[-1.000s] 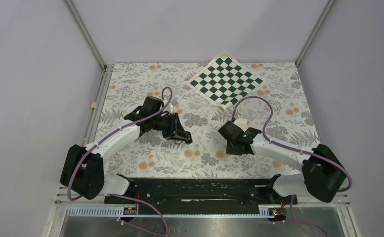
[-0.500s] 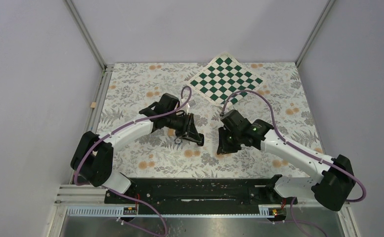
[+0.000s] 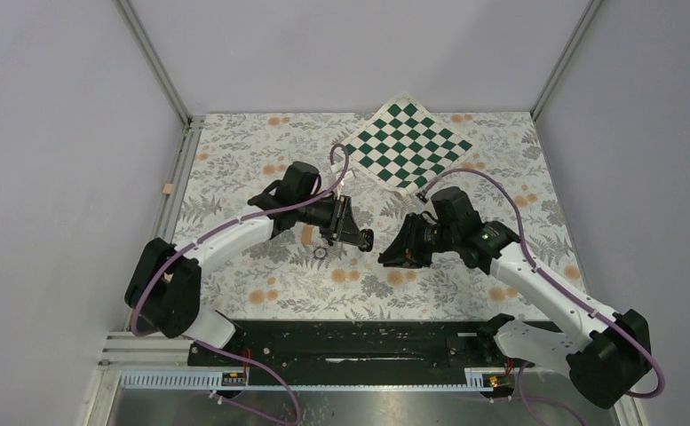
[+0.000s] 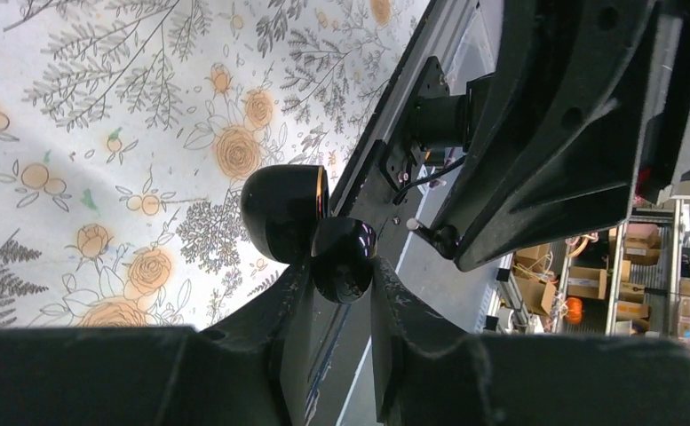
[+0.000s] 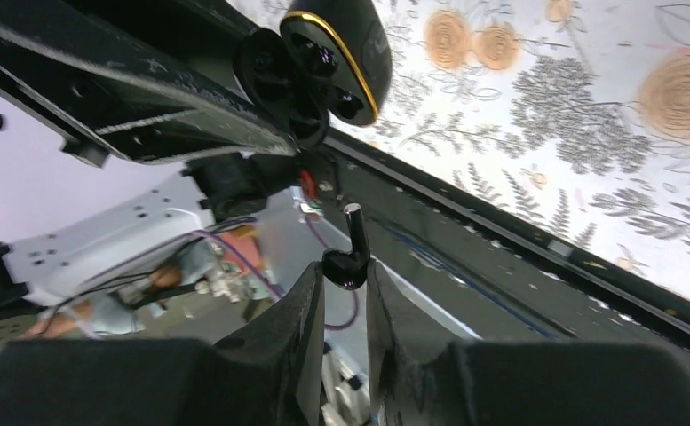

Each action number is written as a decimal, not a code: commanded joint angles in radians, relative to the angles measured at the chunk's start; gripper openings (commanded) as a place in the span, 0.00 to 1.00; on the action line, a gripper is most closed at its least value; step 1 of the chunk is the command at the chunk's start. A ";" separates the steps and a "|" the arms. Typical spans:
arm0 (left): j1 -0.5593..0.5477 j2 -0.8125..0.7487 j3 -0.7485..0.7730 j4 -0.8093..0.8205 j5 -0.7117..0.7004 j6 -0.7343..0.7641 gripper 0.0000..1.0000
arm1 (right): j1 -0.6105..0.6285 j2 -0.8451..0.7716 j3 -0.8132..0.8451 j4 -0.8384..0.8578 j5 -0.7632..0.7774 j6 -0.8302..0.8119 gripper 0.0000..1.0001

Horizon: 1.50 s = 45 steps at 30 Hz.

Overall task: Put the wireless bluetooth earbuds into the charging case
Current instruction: Pick up the left earbud from the center of the board, then insert the left earbud into the left side groove of the charging case.

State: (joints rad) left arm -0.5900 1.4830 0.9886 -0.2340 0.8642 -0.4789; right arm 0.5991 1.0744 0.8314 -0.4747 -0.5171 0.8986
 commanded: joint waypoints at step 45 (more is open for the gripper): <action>0.028 -0.062 0.019 0.105 0.111 0.036 0.00 | -0.173 -0.034 -0.306 0.821 -0.341 0.636 0.00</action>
State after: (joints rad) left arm -0.5686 1.4345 0.9878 -0.1852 0.9390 -0.4442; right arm 0.4316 1.0557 0.4999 0.3454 -0.8059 1.5654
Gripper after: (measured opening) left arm 0.246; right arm 0.255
